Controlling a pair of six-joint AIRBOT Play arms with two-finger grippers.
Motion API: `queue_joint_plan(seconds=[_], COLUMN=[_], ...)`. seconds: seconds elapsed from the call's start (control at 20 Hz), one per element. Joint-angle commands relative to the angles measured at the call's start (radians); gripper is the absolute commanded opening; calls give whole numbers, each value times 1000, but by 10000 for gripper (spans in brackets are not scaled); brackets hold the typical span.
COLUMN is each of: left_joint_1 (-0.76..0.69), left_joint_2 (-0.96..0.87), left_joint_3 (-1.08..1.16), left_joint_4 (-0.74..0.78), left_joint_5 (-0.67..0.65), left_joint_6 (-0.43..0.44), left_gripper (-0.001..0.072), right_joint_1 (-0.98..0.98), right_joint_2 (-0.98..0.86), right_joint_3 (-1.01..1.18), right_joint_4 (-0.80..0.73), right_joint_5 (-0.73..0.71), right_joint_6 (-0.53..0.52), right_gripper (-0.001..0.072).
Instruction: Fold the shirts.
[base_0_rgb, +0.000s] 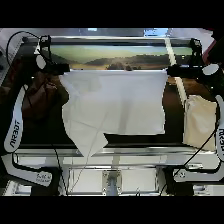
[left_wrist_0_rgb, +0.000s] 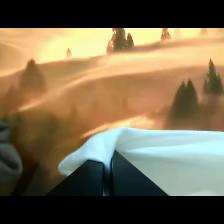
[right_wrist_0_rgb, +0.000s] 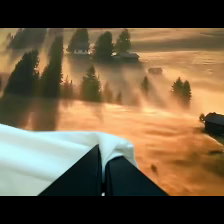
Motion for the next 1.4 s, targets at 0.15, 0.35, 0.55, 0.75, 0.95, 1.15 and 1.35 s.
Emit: queue_joint_plan(seconds=[0.15, 0.35, 0.55, 0.75, 0.95, 1.15, 1.35], left_joint_1=[-7, -8, -8, -7, 5, 16, 19], left_joint_2=[33, 31, 19, 19, 83, 412, 752], left_joint_3=[-173, -401, -465, -463, -378, -391, -770], left_joint_4=[-145, -167, -181, -234, -163, -50, -61], left_joint_5=[-259, -118, -69, -66, -215, -225, -221], left_joint_6=[110, 85, 79, 96, 94, 78, -105], left_gripper=[12, 13, 13, 530, 677, 677, 677], right_joint_1=[5, 5, 5, 2, -21, -127, -259], right_joint_2=[35, 35, 35, 36, 74, 283, 385], right_joint_3=[-136, -335, -450, -451, -361, -307, -311], right_joint_4=[-66, -66, -65, -52, -89, -173, -122], right_joint_5=[233, 166, 69, 104, 333, 341, 344], right_joint_6=[24, 28, 50, 90, 99, 110, 125], right_gripper=[24, 24, 26, 173, 270, 271, 271])
